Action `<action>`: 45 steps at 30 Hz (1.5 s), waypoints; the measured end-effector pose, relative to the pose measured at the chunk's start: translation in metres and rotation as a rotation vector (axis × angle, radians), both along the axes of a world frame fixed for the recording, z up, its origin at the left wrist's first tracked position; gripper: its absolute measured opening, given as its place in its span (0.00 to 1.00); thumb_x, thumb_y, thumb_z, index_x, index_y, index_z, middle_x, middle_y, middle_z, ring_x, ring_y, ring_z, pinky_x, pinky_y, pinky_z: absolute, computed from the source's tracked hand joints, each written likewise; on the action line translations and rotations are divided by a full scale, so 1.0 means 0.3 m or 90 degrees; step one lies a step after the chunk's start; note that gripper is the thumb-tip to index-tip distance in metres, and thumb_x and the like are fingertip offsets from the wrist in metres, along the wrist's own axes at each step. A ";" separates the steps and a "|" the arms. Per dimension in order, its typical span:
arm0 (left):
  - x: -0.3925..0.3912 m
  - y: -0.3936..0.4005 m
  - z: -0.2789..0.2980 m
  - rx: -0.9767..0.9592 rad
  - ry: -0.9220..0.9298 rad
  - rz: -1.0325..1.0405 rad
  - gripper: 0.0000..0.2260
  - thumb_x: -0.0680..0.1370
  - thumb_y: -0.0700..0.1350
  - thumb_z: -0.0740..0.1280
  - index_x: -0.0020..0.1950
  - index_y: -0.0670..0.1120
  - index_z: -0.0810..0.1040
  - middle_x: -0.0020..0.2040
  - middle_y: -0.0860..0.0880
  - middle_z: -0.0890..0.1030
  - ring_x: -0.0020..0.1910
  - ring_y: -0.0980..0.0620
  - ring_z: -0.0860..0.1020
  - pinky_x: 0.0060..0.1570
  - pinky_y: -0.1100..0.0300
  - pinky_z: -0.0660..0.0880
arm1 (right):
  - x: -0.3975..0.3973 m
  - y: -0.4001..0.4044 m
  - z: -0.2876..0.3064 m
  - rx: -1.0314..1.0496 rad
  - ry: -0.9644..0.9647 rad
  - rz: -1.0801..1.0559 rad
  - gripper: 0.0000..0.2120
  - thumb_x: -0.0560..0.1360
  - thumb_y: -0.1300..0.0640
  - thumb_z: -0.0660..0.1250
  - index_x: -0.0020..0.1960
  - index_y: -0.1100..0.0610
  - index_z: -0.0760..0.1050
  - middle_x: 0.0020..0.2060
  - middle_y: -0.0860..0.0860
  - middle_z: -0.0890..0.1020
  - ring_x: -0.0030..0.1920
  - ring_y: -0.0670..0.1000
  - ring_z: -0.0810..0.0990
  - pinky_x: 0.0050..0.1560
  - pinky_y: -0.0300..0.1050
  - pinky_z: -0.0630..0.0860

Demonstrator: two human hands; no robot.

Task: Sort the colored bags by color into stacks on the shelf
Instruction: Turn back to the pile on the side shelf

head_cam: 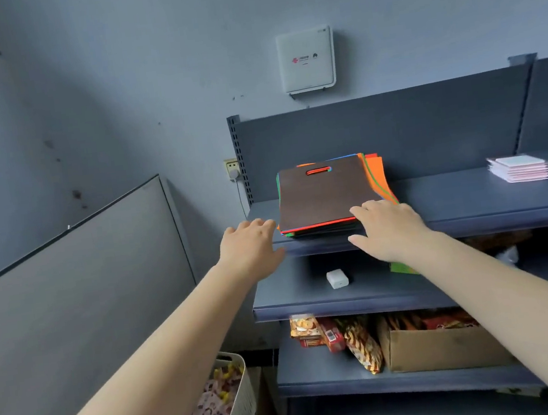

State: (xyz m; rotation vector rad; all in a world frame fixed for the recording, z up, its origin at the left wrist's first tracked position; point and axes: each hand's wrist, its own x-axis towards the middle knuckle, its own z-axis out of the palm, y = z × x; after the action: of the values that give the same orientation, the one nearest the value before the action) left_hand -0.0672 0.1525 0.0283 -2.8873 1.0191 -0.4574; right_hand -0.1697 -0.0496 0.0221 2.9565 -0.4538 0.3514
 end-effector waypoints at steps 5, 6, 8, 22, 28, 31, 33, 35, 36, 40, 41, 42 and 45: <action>0.120 -0.209 -0.053 -0.007 0.030 0.006 0.21 0.79 0.56 0.59 0.69 0.48 0.67 0.68 0.49 0.71 0.67 0.46 0.68 0.61 0.52 0.65 | 0.127 -0.201 -0.037 0.017 0.016 0.001 0.24 0.80 0.43 0.55 0.70 0.55 0.63 0.64 0.52 0.71 0.66 0.55 0.68 0.62 0.53 0.67; 0.143 -0.248 -0.067 -0.010 0.039 0.010 0.21 0.79 0.56 0.58 0.69 0.48 0.67 0.68 0.49 0.72 0.67 0.46 0.68 0.61 0.52 0.65 | 0.152 -0.237 -0.046 0.021 0.020 0.003 0.24 0.80 0.43 0.55 0.70 0.55 0.63 0.64 0.52 0.71 0.66 0.56 0.69 0.61 0.53 0.68; 0.187 -0.315 -0.096 -0.011 0.050 0.017 0.21 0.80 0.56 0.58 0.70 0.48 0.67 0.68 0.49 0.72 0.67 0.46 0.69 0.61 0.52 0.65 | 0.205 -0.303 -0.066 0.031 0.027 0.006 0.24 0.80 0.43 0.54 0.71 0.55 0.63 0.65 0.53 0.71 0.66 0.56 0.69 0.61 0.53 0.68; 0.512 -0.538 -0.248 -0.143 0.117 0.015 0.20 0.81 0.57 0.56 0.71 0.51 0.69 0.72 0.53 0.68 0.71 0.52 0.64 0.67 0.58 0.60 | 0.479 -0.605 -0.170 0.229 -0.059 -0.035 0.21 0.80 0.46 0.58 0.65 0.60 0.72 0.61 0.55 0.75 0.60 0.56 0.74 0.53 0.45 0.73; 0.583 -0.581 -0.252 -0.130 0.140 -0.059 0.21 0.81 0.56 0.56 0.72 0.50 0.68 0.74 0.51 0.67 0.73 0.51 0.63 0.70 0.57 0.58 | 0.560 -0.670 -0.189 0.337 -0.103 -0.120 0.21 0.76 0.46 0.65 0.58 0.63 0.76 0.55 0.56 0.78 0.56 0.58 0.76 0.50 0.46 0.72; 0.611 -0.604 -0.249 -0.131 0.160 -0.097 0.21 0.81 0.55 0.56 0.73 0.50 0.67 0.74 0.52 0.66 0.73 0.51 0.62 0.71 0.56 0.58 | 0.581 -0.694 -0.187 0.457 -0.196 -0.132 0.16 0.72 0.53 0.73 0.55 0.58 0.74 0.47 0.52 0.78 0.51 0.55 0.76 0.46 0.43 0.69; 0.626 -0.616 -0.250 -0.121 0.171 -0.117 0.21 0.82 0.55 0.55 0.73 0.51 0.67 0.74 0.53 0.66 0.74 0.52 0.61 0.71 0.55 0.57 | 0.588 -0.711 -0.187 0.459 -0.254 -0.118 0.10 0.71 0.58 0.74 0.48 0.56 0.74 0.39 0.49 0.77 0.45 0.54 0.76 0.43 0.42 0.67; 0.646 -0.617 -0.248 -0.127 0.178 -0.124 0.20 0.82 0.55 0.55 0.72 0.51 0.68 0.73 0.54 0.66 0.74 0.53 0.61 0.71 0.55 0.58 | 0.596 -0.728 -0.188 0.416 -0.283 -0.100 0.07 0.72 0.61 0.72 0.43 0.56 0.74 0.36 0.48 0.76 0.42 0.53 0.75 0.42 0.40 0.66; 0.658 -0.613 -0.245 -0.142 0.181 -0.123 0.19 0.82 0.54 0.55 0.71 0.51 0.70 0.73 0.54 0.68 0.73 0.53 0.63 0.70 0.55 0.59 | 0.599 -0.735 -0.190 0.403 -0.290 -0.093 0.07 0.72 0.62 0.72 0.41 0.56 0.74 0.35 0.49 0.76 0.41 0.52 0.75 0.42 0.40 0.66; 0.720 -0.575 -0.239 -0.262 0.193 -0.049 0.16 0.81 0.52 0.59 0.65 0.48 0.76 0.65 0.51 0.76 0.67 0.49 0.70 0.61 0.58 0.66 | 0.603 -0.769 -0.206 0.420 -0.378 -0.099 0.06 0.73 0.64 0.70 0.42 0.56 0.75 0.37 0.51 0.77 0.39 0.52 0.75 0.42 0.40 0.66; 0.734 -0.564 -0.241 -0.294 0.202 -0.005 0.16 0.80 0.52 0.61 0.64 0.47 0.77 0.64 0.50 0.77 0.65 0.48 0.71 0.59 0.57 0.68 | 0.601 -0.782 -0.209 0.432 -0.414 -0.111 0.04 0.73 0.64 0.69 0.43 0.57 0.75 0.37 0.52 0.78 0.39 0.53 0.75 0.42 0.40 0.66; 0.748 -0.554 -0.245 -0.312 0.208 0.038 0.17 0.79 0.54 0.63 0.63 0.46 0.77 0.63 0.49 0.77 0.63 0.47 0.72 0.59 0.55 0.69 | 0.600 -0.796 -0.212 0.446 -0.437 -0.125 0.04 0.73 0.65 0.68 0.45 0.58 0.76 0.37 0.52 0.78 0.40 0.54 0.75 0.42 0.41 0.66; 0.786 -0.540 -0.256 -0.356 0.246 0.126 0.20 0.75 0.56 0.69 0.58 0.43 0.79 0.56 0.46 0.79 0.56 0.45 0.76 0.52 0.55 0.71 | 0.606 -0.826 -0.222 0.494 -0.395 -0.165 0.07 0.74 0.66 0.67 0.52 0.61 0.78 0.36 0.54 0.79 0.43 0.57 0.77 0.46 0.45 0.69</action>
State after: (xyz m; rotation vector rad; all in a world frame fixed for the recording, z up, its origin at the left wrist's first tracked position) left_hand 0.1687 -0.0094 -0.0485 -3.6407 0.7040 -0.1929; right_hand 0.0122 -0.2973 -0.0444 3.3530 -1.2807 1.3369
